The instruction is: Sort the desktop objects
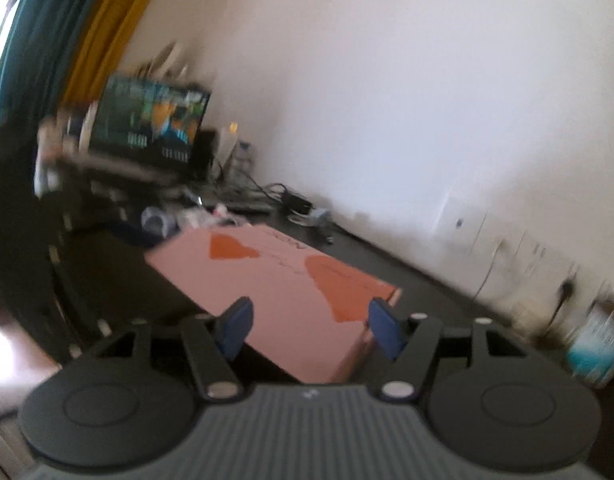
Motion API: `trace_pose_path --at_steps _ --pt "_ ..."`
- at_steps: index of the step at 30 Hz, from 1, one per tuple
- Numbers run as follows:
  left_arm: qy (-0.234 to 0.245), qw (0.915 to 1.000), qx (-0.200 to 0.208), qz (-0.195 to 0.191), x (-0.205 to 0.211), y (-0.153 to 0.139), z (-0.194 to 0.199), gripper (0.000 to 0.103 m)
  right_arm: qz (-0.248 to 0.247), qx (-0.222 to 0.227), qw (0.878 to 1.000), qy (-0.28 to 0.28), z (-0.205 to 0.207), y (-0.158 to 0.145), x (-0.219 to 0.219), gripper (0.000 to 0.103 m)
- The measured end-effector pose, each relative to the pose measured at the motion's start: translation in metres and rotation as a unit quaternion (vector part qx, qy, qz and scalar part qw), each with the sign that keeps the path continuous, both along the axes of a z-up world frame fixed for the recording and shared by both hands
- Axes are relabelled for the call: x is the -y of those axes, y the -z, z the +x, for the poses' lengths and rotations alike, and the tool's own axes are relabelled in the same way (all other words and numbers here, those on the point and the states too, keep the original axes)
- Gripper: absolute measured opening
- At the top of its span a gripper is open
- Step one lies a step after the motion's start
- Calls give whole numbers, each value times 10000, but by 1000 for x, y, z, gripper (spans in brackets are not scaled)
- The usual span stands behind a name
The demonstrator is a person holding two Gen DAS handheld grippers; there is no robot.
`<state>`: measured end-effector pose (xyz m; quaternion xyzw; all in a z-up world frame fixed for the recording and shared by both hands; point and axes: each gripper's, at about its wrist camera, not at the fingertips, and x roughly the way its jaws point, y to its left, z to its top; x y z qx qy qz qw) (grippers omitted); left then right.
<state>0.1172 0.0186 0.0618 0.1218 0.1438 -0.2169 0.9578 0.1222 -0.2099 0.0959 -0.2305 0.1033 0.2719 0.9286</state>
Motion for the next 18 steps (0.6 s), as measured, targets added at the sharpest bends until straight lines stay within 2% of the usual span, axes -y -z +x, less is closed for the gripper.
trace_pose_path --at_steps 2,3,6,10,11,12,15,18 --pt "-9 10000 8 -7 -1 -1 1 103 -735 315 9968 -55 -5 11 -9 83" --pt "-11 10000 9 -10 -2 -1 2 103 -1094 477 9928 -95 -7 18 -14 83" --pt "6 10000 -6 -43 0 -1 4 103 -1686 628 9835 -165 -5 31 -23 83" --pt "83 10000 -25 -16 5 1 6 103 -1597 665 9848 -163 6 35 -29 82" --pt "113 9999 -32 -3 7 2 6 103 -1513 672 9861 -149 9 35 -30 78" --pt "150 9999 -38 2 9 2 6 103 -1380 621 9884 -141 11 33 -30 69" --pt "90 10000 31 -11 12 2 4 103 -854 321 9957 -136 17 24 -23 68" --pt "144 9997 46 -208 8 -2 3 103 -324 20 9994 -130 24 15 -16 68"
